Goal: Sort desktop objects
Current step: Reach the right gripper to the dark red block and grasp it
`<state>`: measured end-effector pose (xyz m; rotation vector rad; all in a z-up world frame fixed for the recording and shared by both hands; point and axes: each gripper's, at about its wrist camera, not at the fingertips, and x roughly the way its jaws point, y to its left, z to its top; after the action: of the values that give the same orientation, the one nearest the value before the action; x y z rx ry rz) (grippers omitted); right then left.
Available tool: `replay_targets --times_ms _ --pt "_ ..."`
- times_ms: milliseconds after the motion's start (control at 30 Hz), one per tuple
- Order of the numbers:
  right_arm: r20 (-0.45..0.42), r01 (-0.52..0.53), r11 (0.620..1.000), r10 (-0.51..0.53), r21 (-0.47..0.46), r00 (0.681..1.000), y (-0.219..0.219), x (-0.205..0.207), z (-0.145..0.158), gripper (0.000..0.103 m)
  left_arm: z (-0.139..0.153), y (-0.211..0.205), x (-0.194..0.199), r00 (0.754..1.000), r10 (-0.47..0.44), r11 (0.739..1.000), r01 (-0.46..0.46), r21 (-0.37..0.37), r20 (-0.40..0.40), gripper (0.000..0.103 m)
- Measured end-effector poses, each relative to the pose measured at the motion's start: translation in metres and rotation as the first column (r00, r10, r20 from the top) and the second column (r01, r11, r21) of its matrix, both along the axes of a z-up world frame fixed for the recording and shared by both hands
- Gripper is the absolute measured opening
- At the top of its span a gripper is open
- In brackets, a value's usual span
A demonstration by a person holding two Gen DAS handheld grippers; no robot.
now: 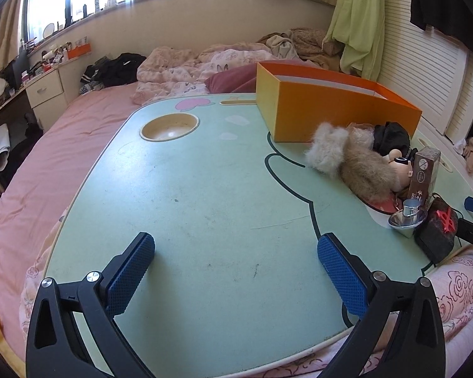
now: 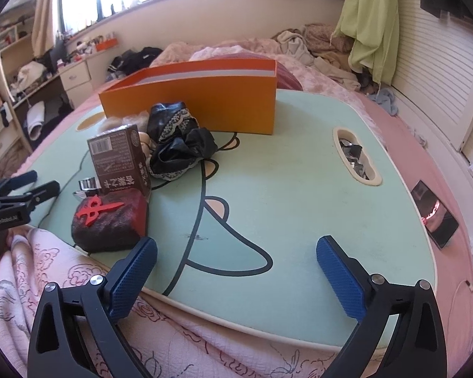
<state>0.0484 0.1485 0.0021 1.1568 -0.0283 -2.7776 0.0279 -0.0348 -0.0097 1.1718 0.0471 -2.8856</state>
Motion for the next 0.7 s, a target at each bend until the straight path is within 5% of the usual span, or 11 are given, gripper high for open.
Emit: replay_targets --times_ms 267,467,700 --pt "-0.159 -0.114 0.993 0.114 0.004 0.981 -0.026 0.024 0.03 0.101 0.0 0.0 0.002 1.0 -0.001 1.0 0.001 0.0 -0.001 0.103" --pt "-0.113 -0.256 0.965 0.261 0.058 0.959 -0.073 0.016 0.035 0.101 0.0 0.0 0.002 1.0 -0.001 1.0 0.001 0.0 -0.001 0.103" --pt "-0.015 -0.283 0.958 0.284 0.053 0.959 -0.081 0.0 0.021 0.101 0.001 0.0 0.002 1.0 -0.001 1.0 0.001 0.0 -0.001 0.103"
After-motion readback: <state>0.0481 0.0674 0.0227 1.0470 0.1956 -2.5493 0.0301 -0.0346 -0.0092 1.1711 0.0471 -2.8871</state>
